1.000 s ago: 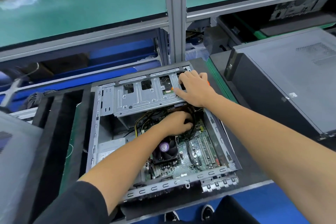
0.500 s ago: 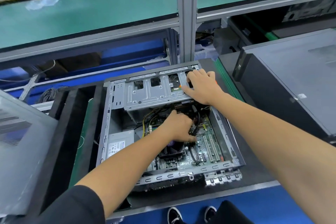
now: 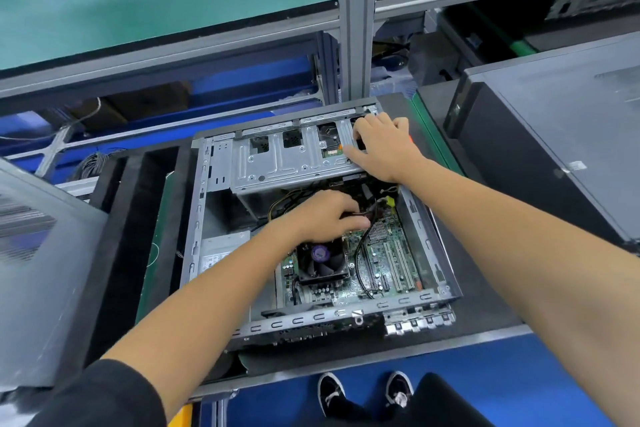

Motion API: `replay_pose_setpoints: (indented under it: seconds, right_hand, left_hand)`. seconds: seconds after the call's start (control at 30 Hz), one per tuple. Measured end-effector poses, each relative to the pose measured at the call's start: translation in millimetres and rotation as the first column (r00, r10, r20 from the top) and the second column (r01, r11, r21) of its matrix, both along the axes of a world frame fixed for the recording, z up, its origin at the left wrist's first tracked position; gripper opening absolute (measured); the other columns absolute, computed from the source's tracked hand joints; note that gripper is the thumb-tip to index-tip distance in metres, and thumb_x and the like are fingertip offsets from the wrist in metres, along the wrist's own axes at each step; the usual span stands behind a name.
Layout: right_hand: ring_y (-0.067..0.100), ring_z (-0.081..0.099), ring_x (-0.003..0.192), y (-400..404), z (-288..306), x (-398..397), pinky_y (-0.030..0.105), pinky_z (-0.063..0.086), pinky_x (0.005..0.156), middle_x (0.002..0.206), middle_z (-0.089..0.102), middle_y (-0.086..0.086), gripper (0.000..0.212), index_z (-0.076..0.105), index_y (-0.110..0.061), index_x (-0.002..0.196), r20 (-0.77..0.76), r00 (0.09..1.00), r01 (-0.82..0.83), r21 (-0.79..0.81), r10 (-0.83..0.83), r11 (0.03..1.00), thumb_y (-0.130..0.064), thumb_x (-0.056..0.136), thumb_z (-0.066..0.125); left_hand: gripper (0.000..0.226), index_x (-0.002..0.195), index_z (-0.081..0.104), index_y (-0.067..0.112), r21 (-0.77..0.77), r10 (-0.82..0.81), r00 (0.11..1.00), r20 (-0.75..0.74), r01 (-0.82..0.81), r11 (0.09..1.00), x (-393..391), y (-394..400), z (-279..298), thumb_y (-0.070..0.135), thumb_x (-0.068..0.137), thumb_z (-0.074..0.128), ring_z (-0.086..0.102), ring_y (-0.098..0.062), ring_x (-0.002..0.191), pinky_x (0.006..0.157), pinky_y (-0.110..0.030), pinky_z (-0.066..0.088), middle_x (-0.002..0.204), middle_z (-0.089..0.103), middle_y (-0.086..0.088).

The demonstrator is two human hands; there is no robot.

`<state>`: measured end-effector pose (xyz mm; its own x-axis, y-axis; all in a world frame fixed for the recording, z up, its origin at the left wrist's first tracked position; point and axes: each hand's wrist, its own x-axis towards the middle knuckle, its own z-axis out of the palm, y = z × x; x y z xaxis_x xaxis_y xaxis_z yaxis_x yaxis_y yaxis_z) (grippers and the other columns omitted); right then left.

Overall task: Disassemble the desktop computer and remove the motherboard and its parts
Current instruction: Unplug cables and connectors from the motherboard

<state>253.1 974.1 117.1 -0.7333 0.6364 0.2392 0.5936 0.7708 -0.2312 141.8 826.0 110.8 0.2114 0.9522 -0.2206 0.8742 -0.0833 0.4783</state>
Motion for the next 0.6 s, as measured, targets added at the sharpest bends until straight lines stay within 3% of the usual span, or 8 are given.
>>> replay_pose_setpoints:
  seconds: [0.1, 0.27, 0.47, 0.6]
  right_hand:
    - [0.016, 0.032, 0.089, 1, 0, 0, 0.037, 0.021, 0.081, 0.092, 0.043, -0.004, 0.03, 0.045, -0.02, 0.089, 0.012, 1.0, 0.0, -0.011, 0.0, 1.0, -0.05, 0.093, 0.043]
    - [0.018, 0.033, 0.088, -1, 2, 0, 0.038, 0.022, 0.082, 0.091, 0.044, -0.002, 0.03, 0.045, -0.02, 0.088, 0.014, 1.0, 0.001, -0.011, 0.0, 1.0, -0.049, 0.094, 0.042]
    - [0.017, 0.035, 0.09, -3, 2, 0, 0.037, 0.022, 0.083, 0.092, 0.047, -0.002, 0.03, 0.049, -0.019, 0.09, 0.008, 1.0, 0.007, -0.014, -0.007, 1.0, -0.048, 0.094, 0.043]
    - [0.018, 0.035, 0.09, -3, 3, -1, 0.037, 0.022, 0.083, 0.093, 0.049, -0.001, 0.031, 0.049, -0.018, 0.09, 0.014, 1.0, 0.016, -0.008, -0.016, 1.0, -0.048, 0.094, 0.043]
  left_hand:
    - [0.035, 0.076, 0.063, 0.008, -0.111, 0.014, 0.999, -0.045, -0.019, 0.994, -22, -12, 7, 0.035, 0.097, 0.053, 0.056, -0.019, 0.069, 0.066, -0.033, 0.041, 0.075, 0.063, -0.005]
    - [0.011, 0.096, 0.066, 0.022, -0.117, 0.002, 0.966, -0.258, -0.033, 0.993, -47, -23, 20, 0.031, 0.093, 0.06, 0.055, -0.012, 0.078, 0.068, -0.03, 0.038, 0.081, 0.059, 0.012]
    - [0.018, 0.103, 0.069, 0.017, -0.097, -0.011, 0.877, -0.48, -0.041, 0.994, -56, -38, 13, 0.027, 0.092, 0.06, 0.062, -0.023, 0.093, 0.074, -0.031, 0.044, 0.098, 0.069, -0.001]
    - [0.041, 0.13, 0.053, 0.02, -0.057, 0.046, 0.929, -0.368, -0.073, 0.996, -56, -37, 12, 0.032, 0.092, 0.061, 0.056, -0.025, 0.114, 0.092, -0.038, 0.045, 0.127, 0.06, -0.001]
